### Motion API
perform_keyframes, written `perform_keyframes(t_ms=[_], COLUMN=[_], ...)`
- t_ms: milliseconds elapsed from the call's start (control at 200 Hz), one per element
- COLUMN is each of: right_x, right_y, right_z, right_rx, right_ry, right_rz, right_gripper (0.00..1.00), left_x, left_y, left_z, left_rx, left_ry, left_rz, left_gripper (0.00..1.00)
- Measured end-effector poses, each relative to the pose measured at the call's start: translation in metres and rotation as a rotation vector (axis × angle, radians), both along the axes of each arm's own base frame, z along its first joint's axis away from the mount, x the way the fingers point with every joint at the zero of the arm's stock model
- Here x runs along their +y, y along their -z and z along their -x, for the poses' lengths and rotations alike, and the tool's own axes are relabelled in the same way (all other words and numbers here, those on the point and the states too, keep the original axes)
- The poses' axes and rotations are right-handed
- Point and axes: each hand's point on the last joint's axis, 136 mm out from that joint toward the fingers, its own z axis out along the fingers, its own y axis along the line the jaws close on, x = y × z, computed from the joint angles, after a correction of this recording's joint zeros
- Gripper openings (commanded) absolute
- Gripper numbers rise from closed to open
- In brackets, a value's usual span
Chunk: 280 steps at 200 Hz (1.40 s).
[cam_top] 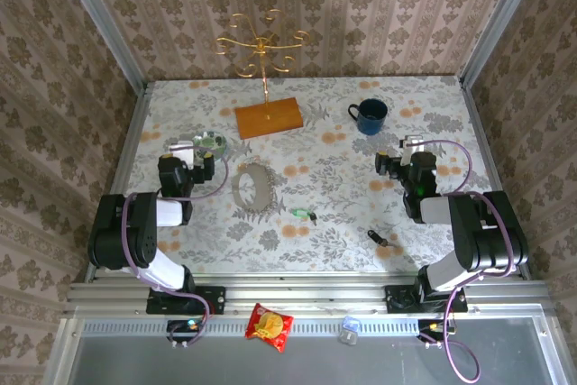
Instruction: Put the keys on the keyring
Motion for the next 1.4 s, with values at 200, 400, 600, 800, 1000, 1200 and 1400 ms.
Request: perform_keyframes(t_ms=[200,400,600,800,1000,1200,1400], right_x=[0.000,0.000,0.000,0.000,0.000,0.000,0.001], right_y=[0.000,0.000,0.000,0.000,0.000,-0.033,-0.132], right_z=[0.000,0.000,0.000,0.000,0.000,0.004,0.006], right_rx=[0.000,0.000,0.000,0.000,0.000,0.016,-0.117], right_ry=[0.000,0.000,0.000,0.000,0.000,0.003,0.041], right_rz=[0.000,0.000,0.000,0.000,0.000,-0.002,-0.120], right_gripper=[1.00,1.00,1.00,1.00,1.00,1.00,0.94], left_x=[0.000,0.000,0.000,0.000,-0.001,-0.005,-0.008], left_y=[0.000,0.000,0.000,0.000,0.000,-0.020,-0.086], left_z=[0.000,0.000,0.000,0.000,0.000,0.006,0.021], left_rx=[0.000,0.000,0.000,0.000,0.000,-0.029,-0.168], left_ry=[0.000,0.000,0.001,0.002,0.011,0.036,0.034], left_rz=[0.000,0.000,0.001,0.002,0.007,0.013,0.017], left_gripper=[1.00,1.00,1.00,1.00,1.00,1.00,1.00])
